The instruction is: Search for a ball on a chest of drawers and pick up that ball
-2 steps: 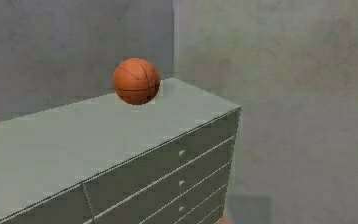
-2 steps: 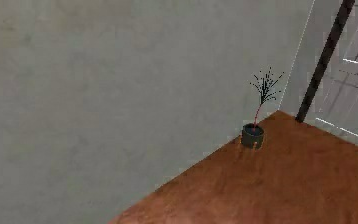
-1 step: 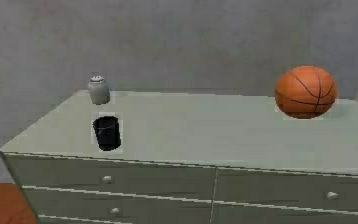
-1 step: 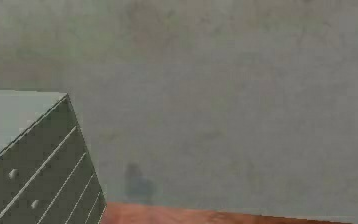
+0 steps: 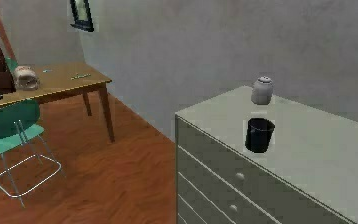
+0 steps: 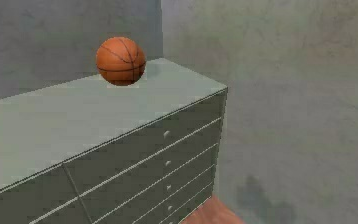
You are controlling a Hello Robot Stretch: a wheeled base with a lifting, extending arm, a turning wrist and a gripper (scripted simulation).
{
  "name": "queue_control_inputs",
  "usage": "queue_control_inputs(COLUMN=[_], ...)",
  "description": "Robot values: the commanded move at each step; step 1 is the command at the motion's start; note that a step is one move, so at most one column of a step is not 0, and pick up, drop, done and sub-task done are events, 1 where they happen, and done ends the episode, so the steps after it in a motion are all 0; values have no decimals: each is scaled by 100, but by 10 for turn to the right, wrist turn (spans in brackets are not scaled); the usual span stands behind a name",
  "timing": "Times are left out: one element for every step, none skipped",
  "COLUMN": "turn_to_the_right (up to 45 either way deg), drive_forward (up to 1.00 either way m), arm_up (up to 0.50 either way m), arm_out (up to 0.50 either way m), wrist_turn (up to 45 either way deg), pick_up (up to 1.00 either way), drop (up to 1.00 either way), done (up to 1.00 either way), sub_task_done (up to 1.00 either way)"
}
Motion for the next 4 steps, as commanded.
queue_control_inputs(turn_to_the_right=[-120, 450, 450, 0], drive_forward=[0, 0, 0, 35], arm_up=[0, 0, 0, 0], arm_out=[0, 0, 0, 0], wrist_turn=[0, 0, 0, 0], pick_up=[0, 0, 0, 0], drop=[0, 0, 0, 0], done=[0, 0, 0, 0], sub_task_done=[0, 0, 0, 0])
